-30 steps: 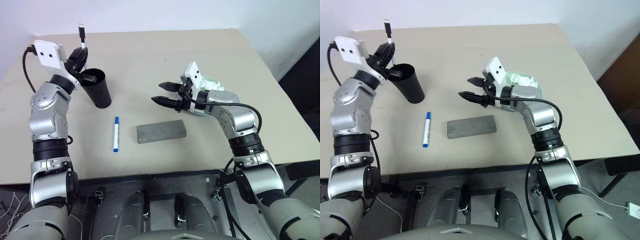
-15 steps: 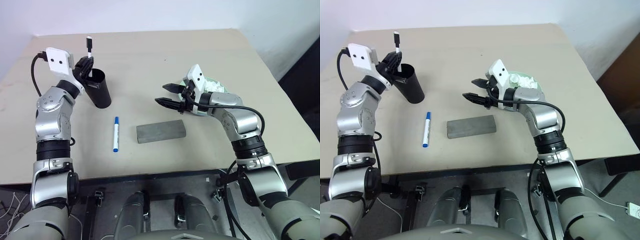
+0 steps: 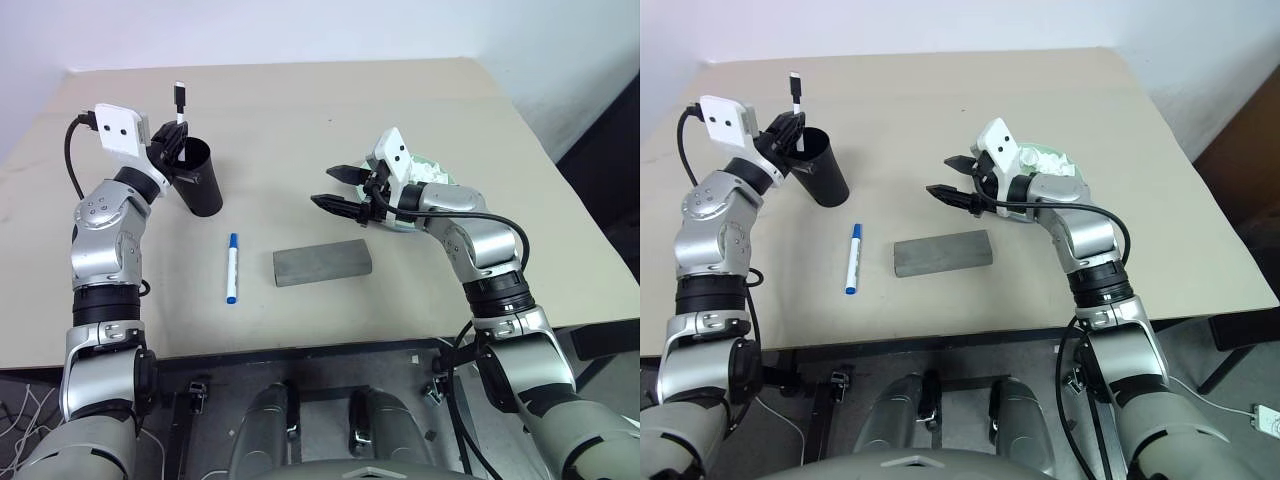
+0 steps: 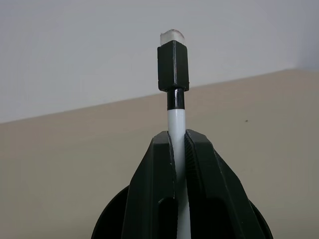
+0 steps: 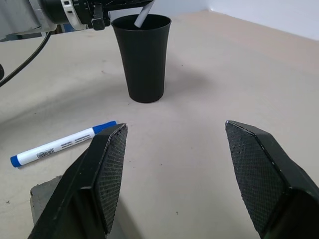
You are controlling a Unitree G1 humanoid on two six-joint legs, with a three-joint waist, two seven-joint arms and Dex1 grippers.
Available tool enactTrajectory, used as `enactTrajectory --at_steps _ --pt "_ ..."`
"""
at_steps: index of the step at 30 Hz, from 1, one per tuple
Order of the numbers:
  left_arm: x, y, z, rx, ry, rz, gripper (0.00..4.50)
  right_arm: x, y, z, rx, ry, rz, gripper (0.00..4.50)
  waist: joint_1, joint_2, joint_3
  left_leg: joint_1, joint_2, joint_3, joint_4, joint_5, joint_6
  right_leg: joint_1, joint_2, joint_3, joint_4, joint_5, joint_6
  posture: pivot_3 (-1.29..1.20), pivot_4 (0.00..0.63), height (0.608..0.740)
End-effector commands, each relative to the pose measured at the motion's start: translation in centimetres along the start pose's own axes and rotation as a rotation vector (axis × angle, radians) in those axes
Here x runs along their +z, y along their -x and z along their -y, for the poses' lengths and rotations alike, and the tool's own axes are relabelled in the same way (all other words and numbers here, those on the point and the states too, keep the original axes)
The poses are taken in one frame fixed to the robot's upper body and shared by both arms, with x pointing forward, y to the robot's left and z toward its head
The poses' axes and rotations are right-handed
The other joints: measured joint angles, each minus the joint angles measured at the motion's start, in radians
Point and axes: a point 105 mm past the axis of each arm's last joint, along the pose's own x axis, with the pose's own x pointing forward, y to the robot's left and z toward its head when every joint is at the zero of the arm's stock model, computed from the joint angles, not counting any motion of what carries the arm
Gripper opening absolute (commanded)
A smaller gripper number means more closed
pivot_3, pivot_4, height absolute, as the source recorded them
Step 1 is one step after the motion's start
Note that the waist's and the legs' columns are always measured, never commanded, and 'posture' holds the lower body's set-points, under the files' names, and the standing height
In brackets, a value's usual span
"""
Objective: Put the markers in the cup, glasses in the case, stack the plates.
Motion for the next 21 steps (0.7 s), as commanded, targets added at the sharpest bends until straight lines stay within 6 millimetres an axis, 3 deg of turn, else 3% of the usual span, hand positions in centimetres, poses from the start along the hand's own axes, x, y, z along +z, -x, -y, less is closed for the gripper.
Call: enactTrajectory --at_steps 1,21 --pt "1.92 0.24 -0.59 0.017 -0.056 0.053 0.0 1.2 -0.02 -0.02 -0.001 0.046 0.033 3.31 0.0 0.0 0.0 0.0 0.0 0.0 0.0 0.0 0.0 0.0 0.0 0.0 0.0 0.0 0.0 0.0 0.15 0.715" --pt "1.66 0.21 -0.13 0.012 -0.062 0.038 0.0 0.97 0.08 0.18 -0.013 0.076 0.025 3.31 0.0 0.0 0.0 0.0 0.0 0.0 0.0 0.0 0.0 0.0 0.0 0.0 0.0 0.0 0.0 0.0 0.15 0.715"
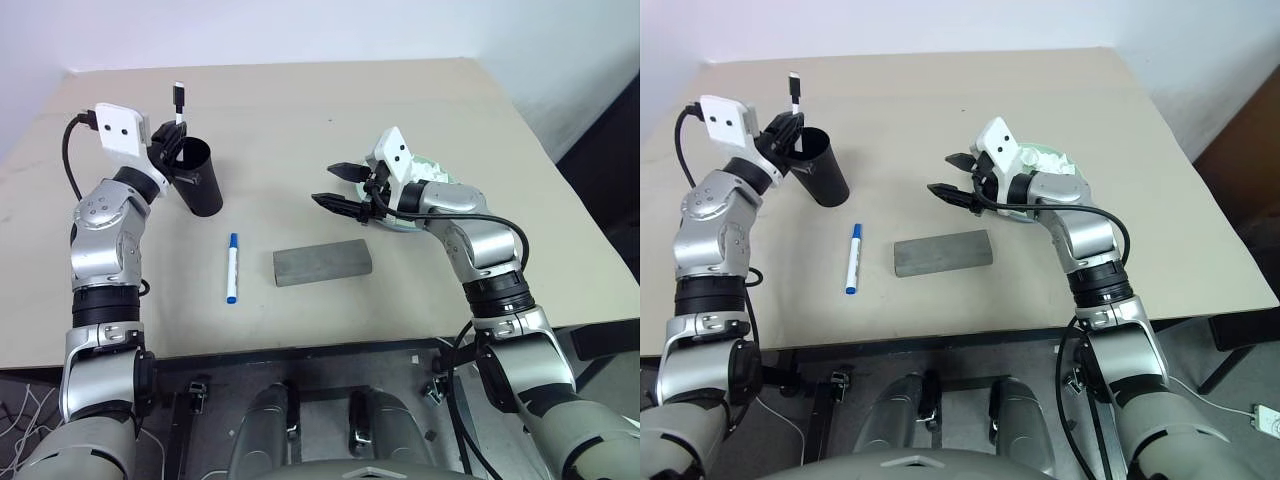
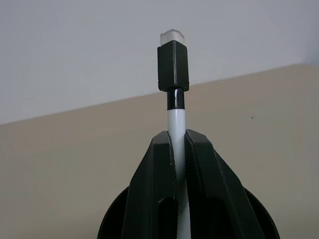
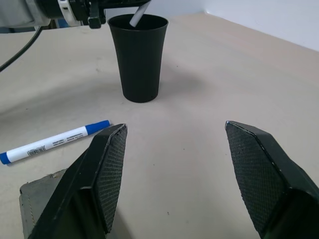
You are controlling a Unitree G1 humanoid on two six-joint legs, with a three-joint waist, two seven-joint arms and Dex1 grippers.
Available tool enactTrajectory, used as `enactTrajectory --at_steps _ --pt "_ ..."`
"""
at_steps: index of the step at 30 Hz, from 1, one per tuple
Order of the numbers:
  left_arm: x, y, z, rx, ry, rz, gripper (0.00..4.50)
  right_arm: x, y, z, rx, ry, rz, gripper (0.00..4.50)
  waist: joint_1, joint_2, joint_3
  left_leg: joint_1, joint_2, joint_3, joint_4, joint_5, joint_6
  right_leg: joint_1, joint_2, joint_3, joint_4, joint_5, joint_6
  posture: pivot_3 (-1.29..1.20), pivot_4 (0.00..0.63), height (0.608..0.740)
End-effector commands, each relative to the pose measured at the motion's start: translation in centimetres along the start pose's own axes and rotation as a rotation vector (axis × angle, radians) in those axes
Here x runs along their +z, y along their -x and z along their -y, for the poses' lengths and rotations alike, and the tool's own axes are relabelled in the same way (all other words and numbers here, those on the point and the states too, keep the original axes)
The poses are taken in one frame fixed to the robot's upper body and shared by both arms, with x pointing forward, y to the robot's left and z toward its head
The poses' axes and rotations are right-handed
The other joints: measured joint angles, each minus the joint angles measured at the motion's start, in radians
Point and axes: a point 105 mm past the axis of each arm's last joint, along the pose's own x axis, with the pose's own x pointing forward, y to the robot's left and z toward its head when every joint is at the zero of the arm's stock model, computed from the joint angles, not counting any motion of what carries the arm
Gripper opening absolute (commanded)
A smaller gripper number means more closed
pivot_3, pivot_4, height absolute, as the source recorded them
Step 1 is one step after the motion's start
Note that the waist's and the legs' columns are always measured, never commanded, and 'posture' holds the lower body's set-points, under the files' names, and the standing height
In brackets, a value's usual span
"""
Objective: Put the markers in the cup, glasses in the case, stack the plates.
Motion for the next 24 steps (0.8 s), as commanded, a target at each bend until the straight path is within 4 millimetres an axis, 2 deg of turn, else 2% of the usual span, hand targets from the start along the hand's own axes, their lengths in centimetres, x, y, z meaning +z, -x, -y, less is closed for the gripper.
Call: enactTrajectory --at_steps 1,2,13,19,22,24 --pt "1.4 0.1 -0.2 0.002 -0.033 0.039 0.0 0.9 0.1 0.0 0.002 0.029 0.03 3.31 0.0 0.0 0.0 0.0 0.0 0.0 0.0 0.0 0.0 0.0 0.0 0.0 0.0 0.0 0.0 0.0 0.15 0.715" --pt "1.4 0.2 -0.1 0.002 -0.027 0.041 0.69 0.9 0.1 0.0 0.002 0.029 0.03 3.34 0.0 0.0 0.0 0.0 0.0 0.0 0.0 0.0 0.0 0.0 0.0 0.0 0.0 0.0 0.0 0.0 0.15 0.715" --pt "1.6 0.5 -0.2 0.016 -0.048 0.039 4.37 0.8 0.1 -0.1 0.009 0.028 0.025 3.34 0.0 0.0 0.0 0.0 0.0 0.0 0.0 0.0 0.0 0.0 0.0 0.0 0.0 0.0 0.0 0.0 0.15 0.715" --pt "2.4 1.0 0.0 0.003 -0.073 0.044 4.44 0.9 0.0 -0.3 0.018 0.019 0.033 3.34 0.0 0.0 0.0 0.0 0.0 0.0 0.0 0.0 0.0 0.0 0.0 0.0 0.0 0.001 0.0 0.0 0.15 0.715" --pt "3.8 1.8 0.6 -0.029 -0.136 0.018 4.44 0.9 0.1 -0.4 0.03 0.018 0.036 3.34 -0.002 0.0 0.0 0.0 0.0 0.0 0.0 0.0 0.0 0.0 0.0 0.0 0.0 0.001 0.0 0.0 0.15 0.715" --pt "4.6 2.4 0.7 -0.007 -0.1 0.004 4.44 1.0 0.2 -0.3 0.029 0.017 0.036 3.34 -0.002 0.0 0.0 0.0 0.0 0.0 0.0 0.0 0.0 0.0 0.0 0.001 0.0 0.001 0.0 0.0 0.15 0.715"
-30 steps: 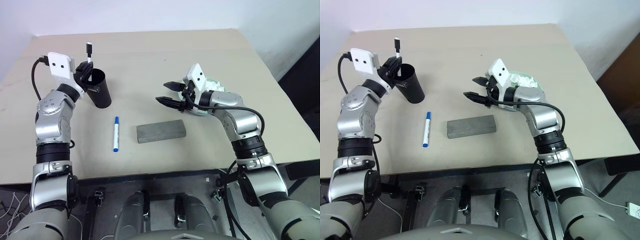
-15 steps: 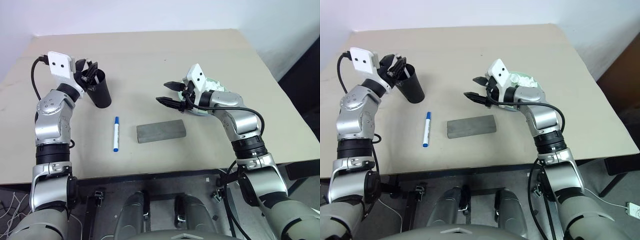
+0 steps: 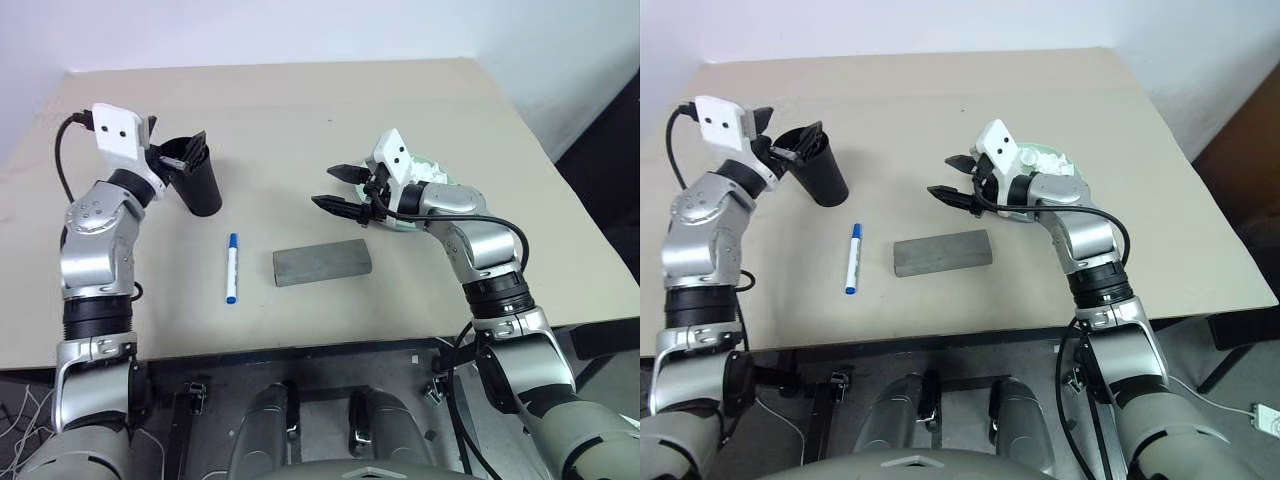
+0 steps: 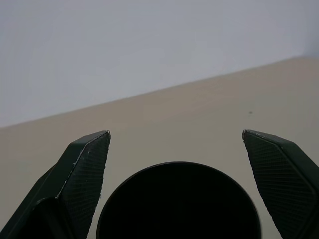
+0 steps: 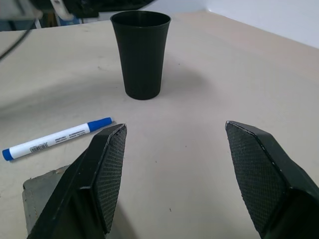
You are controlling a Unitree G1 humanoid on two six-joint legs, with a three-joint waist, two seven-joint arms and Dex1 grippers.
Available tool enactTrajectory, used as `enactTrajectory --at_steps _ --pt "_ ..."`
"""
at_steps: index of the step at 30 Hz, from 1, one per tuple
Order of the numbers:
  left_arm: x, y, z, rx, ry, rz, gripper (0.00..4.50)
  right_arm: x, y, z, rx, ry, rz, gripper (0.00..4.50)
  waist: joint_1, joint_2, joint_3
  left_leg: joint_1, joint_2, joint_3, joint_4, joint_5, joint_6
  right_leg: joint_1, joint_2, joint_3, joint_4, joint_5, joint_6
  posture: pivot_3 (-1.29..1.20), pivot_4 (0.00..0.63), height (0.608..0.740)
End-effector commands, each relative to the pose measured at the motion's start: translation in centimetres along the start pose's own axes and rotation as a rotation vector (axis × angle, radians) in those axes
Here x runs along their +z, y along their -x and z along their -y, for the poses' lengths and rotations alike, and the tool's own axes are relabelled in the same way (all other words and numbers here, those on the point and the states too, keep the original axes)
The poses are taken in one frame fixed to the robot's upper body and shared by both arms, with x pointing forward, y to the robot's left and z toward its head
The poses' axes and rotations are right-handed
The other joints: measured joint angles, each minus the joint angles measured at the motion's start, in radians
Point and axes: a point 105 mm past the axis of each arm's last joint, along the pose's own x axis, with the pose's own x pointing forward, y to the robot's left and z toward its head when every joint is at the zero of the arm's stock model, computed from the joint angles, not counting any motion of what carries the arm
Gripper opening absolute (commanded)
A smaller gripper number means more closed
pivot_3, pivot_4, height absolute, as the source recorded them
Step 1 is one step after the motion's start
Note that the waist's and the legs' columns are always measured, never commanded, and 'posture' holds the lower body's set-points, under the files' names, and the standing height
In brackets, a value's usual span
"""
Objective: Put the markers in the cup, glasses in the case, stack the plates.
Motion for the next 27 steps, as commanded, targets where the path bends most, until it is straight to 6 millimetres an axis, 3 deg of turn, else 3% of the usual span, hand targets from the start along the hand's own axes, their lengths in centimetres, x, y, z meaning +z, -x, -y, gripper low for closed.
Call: enactTrajectory --at_steps 1,4,6,9,12,15,27 --pt "3.1 1.1 0.1 0.022 0.016 0.022 4.44 1.2 0.3 0.1 0.009 0.021 0.039 3.34 0.0 0.0 0.0 0.0 0.0 0.0 0.0 0.0 0.0 0.0 0.0 0.0 0.0 0.0 0.0 0.0 0.15 0.715" --pt "5.5 2.6 1.7 0.008 0.116 0.034 4.44 1.1 0.5 0.4 0.008 0.021 0.039 3.34 0.002 0.0 0.0 0.0 0.0 0.0 0.0 0.0 0.0 0.0 0.0 0.001 0.0 0.0 0.0 0.0 0.15 0.715" --pt "7.1 3.6 2.1 0.055 0.001 0.067 4.44 1.1 0.5 0.6 0.005 0.022 0.038 3.34 0.001 0.0 0.0 0.0 0.0 -0.001 0.001 0.0 0.0 0.0 0.0 0.001 0.0 0.0 0.0 0.0 0.15 0.715" --pt "7.6 4.9 2.3 0.146 -0.068 0.034 4.44 1.2 0.4 0.9 0.005 0.024 0.039 3.34 0.001 0.0 0.0 0.0 0.0 0.0 0.0 0.0 0.0 0.001 0.0 0.002 0.0 0.001 0.001 0.0 0.15 0.715" --pt "6.1 5.3 2.1 0.213 0.029 -0.075 4.44 1.2 0.3 1.1 0.006 0.025 0.038 3.34 0.003 0.0 0.0 0.003 0.0 0.0 0.0 0.001 -0.003 0.002 0.001 0.002 0.0 0.001 0.0 0.0 0.15 0.715" --pt "4.5 5.9 2.5 0.236 0.009 -0.19 4.44 1.2 0.2 1.3 0.008 0.029 0.036 3.34 0.003 0.0 0.0 0.003 0.0 -0.001 0.0 0.002 -0.003 0.002 0.001 0.002 0.0 0.003 0.0 0.0 0.15 0.715" --pt "0.5 7.4 6.9 0.128 0.122 -0.402 4.44 1.2 0.4 1.5 0.007 0.039 0.028 3.34 0.003 -0.001 0.0 0.002 0.0 0.0 -0.001 0.002 -0.003 0.002 0.0 0.003 -0.001 0.004 0.0 0.0 0.15 0.715"
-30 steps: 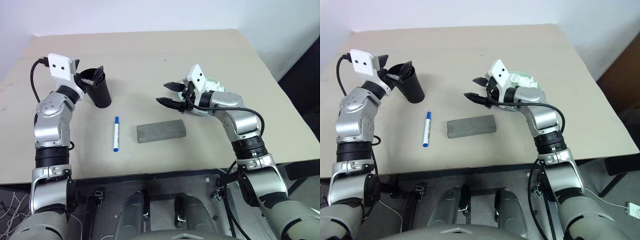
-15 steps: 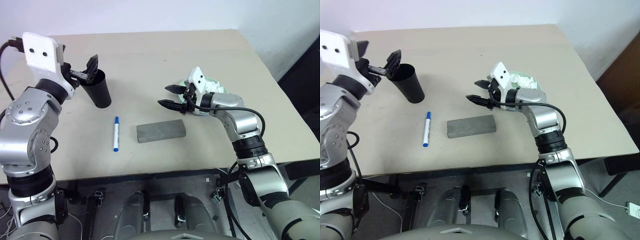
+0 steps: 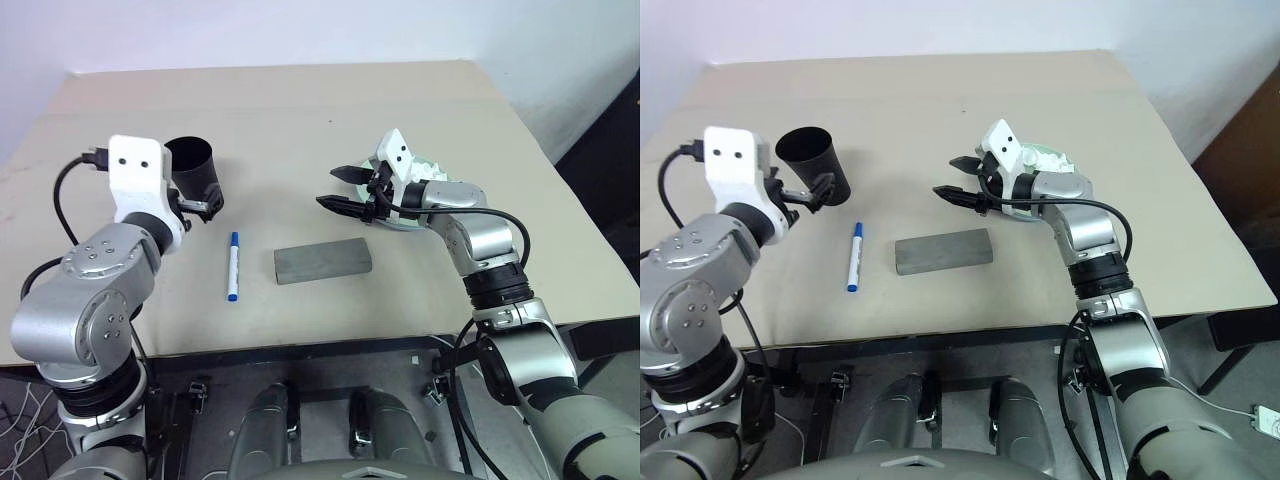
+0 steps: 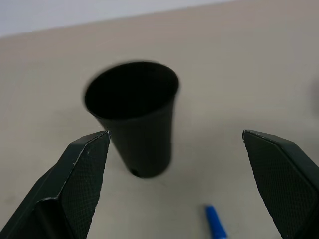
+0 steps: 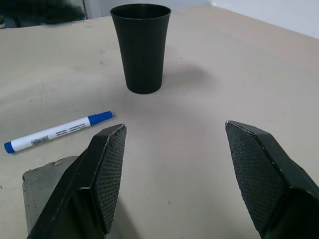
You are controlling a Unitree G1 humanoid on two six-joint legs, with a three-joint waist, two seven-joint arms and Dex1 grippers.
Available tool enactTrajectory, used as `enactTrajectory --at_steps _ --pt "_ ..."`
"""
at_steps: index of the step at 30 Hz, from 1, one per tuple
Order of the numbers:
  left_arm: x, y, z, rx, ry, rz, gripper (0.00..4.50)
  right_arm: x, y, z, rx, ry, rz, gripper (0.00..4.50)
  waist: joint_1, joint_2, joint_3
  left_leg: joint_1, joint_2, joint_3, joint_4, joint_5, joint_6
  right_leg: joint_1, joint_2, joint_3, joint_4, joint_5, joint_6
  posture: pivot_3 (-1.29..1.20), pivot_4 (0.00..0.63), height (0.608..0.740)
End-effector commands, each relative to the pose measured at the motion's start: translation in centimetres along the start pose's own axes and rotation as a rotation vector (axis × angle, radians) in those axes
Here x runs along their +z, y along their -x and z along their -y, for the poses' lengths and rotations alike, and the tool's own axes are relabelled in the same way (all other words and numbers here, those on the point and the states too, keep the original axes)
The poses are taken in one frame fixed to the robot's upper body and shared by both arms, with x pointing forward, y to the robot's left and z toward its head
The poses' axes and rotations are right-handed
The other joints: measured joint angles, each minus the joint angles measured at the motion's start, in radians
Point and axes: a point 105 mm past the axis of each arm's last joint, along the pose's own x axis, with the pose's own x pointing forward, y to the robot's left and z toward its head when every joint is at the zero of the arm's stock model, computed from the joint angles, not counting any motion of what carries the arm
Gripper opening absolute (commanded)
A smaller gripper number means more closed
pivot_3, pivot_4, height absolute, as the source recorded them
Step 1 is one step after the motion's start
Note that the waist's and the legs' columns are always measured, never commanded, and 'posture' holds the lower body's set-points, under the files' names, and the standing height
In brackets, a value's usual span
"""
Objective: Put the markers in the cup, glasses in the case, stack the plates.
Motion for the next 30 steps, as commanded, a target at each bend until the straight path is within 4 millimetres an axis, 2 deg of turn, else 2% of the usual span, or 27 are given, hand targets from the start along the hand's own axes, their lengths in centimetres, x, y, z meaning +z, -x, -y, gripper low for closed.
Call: enactTrajectory --at_steps 1,9,13,22,26,29,30 --pt "-0.6 0.8 0.8 -0.018 -0.025 -0.021 4.44 2.0 0.4 0.5 -0.017 0.06 0.042 3.34 0.0 0.0 0.0 0.0 0.0 0.0 0.0 0.0 0.0 0.0 0.0 0.0 0.0 0.0 0.0 0.0 0.15 0.715" --pt "-5.7 -0.5 1.2 0.022 0.015 -0.233 4.44 1.8 0.6 0.6 -0.031 0.069 0.031 3.34 0.001 0.0 0.0 0.0 0.0 0.0 0.0 0.0 0.0 0.0 0.0 0.0 0.0 0.0 -0.001 0.0 0.15 0.715" --pt "-6.8 -0.8 1.6 0.013 0.027 -0.271 4.44 1.8 0.6 0.6 -0.036 0.07 0.028 3.34 0.0 0.0 0.0 0.0 0.0 0.0 -0.001 0.0 0.0 -0.001 -0.001 0.001 -0.001 0.001 -0.001 0.0 0.15 0.715" --pt "-10.2 -1.3 3.6 -0.055 0.052 -0.473 4.44 1.8 0.7 0.9 -0.056 0.063 0.021 3.34 0.0 0.0 0.0 -0.001 0.0 0.0 -0.001 0.0 0.0 -0.002 -0.001 0.001 -0.002 0.001 -0.001 0.0 0.15 0.715" --pt "-10.5 -1.4 2.9 -0.006 0.016 -0.493 4.44 1.7 0.7 1.1 -0.064 0.062 0.017 3.34 0.0 0.0 0.0 -0.001 0.0 0.0 -0.001 0.0 0.0 -0.002 -0.001 0.0 -0.002 0.001 -0.001 0.0 0.15 0.715" --pt "-10.7 -1.6 2.4 0.029 -0.007 -0.509 3.88 1.7 0.8 1.1 -0.067 0.063 0.017 3.34 0.0 0.0 0.0 -0.001 0.0 0.0 -0.001 0.0 0.0 -0.002 -0.001 0.001 -0.002 0.001 -0.002 0.0 0.15 0.715" --pt "-10.8 -1.6 2.4 0.024 0.001 -0.514 3.56 1.7 0.8 1.1 -0.069 0.063 0.017 3.34 0.0 0.0 0.0 -0.001 0.0 0.0 -0.001 0.0 0.0 -0.002 -0.001 0.001 -0.002 0.001 -0.002 0.0 0.15 0.715"
